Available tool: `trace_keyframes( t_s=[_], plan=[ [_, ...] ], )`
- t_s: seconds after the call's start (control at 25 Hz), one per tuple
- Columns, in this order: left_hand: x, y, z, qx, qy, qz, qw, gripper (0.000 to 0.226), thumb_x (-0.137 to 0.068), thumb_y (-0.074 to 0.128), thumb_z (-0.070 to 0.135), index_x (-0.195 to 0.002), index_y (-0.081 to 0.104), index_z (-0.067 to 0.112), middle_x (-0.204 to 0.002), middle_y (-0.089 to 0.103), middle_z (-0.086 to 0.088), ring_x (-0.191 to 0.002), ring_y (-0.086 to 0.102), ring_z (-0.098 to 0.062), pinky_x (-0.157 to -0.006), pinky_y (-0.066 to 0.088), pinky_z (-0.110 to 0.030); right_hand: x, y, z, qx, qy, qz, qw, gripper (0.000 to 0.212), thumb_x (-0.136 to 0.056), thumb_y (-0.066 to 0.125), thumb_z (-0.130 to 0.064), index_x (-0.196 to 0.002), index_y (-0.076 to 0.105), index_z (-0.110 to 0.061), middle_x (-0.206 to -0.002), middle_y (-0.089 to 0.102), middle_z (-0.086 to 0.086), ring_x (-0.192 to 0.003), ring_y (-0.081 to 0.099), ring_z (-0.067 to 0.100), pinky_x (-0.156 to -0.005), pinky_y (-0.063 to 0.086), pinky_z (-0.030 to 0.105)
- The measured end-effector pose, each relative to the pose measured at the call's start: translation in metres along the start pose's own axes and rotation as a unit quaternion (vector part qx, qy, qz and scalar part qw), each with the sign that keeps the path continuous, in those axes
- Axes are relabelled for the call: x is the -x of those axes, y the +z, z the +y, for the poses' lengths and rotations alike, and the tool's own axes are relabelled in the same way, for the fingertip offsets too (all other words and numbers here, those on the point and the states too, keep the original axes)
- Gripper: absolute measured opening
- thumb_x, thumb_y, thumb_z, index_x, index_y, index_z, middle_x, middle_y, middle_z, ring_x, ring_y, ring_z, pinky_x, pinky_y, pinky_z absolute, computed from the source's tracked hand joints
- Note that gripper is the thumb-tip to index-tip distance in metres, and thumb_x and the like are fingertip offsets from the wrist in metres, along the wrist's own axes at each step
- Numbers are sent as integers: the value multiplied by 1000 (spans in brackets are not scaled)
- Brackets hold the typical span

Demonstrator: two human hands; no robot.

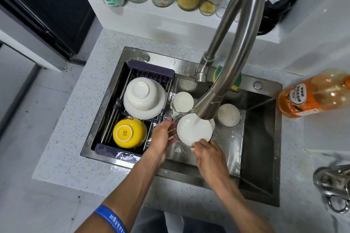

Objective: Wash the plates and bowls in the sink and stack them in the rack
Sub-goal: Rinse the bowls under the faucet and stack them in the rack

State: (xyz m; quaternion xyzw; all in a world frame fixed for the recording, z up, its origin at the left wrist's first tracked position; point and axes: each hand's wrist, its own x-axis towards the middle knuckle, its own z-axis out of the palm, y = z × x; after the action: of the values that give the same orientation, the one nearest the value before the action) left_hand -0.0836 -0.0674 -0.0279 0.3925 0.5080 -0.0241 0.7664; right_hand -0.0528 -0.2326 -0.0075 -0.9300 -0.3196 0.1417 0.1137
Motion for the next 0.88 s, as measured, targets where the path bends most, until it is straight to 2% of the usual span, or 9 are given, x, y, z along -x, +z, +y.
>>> trace_keyframes(
  t_s=[0.16,0.24,0.4,0.52,0.68,0.8,0.88],
  plan=[
    [2,4,-1,-17,9,0,1000,24,-99,51,30,-113,69,22,-112,73,-6,-104,66,-23,-91,53,-39,-10,-2,3,-25,20,-5,999,13,-89,67,-13,-100,72,-17,-95,67,-3,-84,58,25,-73,54,38],
    [1,4,-2,-12,16,-5,1000,24,-99,51,27,-112,70,22,-114,73,-6,-103,66,-23,-89,53,-39,-6,-3,2,-9,19,-3,1000,13,-87,69,-13,-99,72,-19,-92,66,-4,-81,57,23,-69,55,38],
    [1,5,-6,-25,22,-10,999,26,-98,51,23,-114,71,20,-110,74,-6,-107,67,-25,-87,54,-37,-11,-1,-3,-21,20,-4,1000,23,-82,70,-5,-101,71,-18,-95,67,-4,-85,57,24,-74,53,36],
    [1,5,-5,-23,19,-5,1000,26,-100,49,23,-118,67,19,-110,74,-4,-107,68,-24,-91,54,-39,-8,1,4,-12,27,7,1000,18,-82,75,-11,-98,71,-19,-91,66,-5,-80,56,23,-72,56,36],
    [4,5,-8,-28,14,-9,999,27,-100,50,23,-118,68,16,-112,73,-8,-101,68,-21,-80,55,-33,-11,2,-3,-7,19,3,1000,21,-83,71,-6,-100,70,-18,-94,66,-4,-82,56,23,-75,55,36],
    [2,2,-8,-19,14,-5,1000,25,-101,50,22,-118,67,16,-112,73,-6,-100,67,-21,-83,54,-34,-10,0,2,-7,29,14,999,19,-84,73,-10,-101,72,-18,-94,68,-3,-82,57,23,-75,55,36],
    [2,1,-9,-23,16,-6,1000,26,-100,51,23,-119,67,16,-109,74,-5,-97,68,-20,-78,55,-33,-9,1,-2,0,27,11,1000,19,-82,73,-6,-99,72,-16,-92,67,-2,-81,57,24,-73,55,37]
  ],
)
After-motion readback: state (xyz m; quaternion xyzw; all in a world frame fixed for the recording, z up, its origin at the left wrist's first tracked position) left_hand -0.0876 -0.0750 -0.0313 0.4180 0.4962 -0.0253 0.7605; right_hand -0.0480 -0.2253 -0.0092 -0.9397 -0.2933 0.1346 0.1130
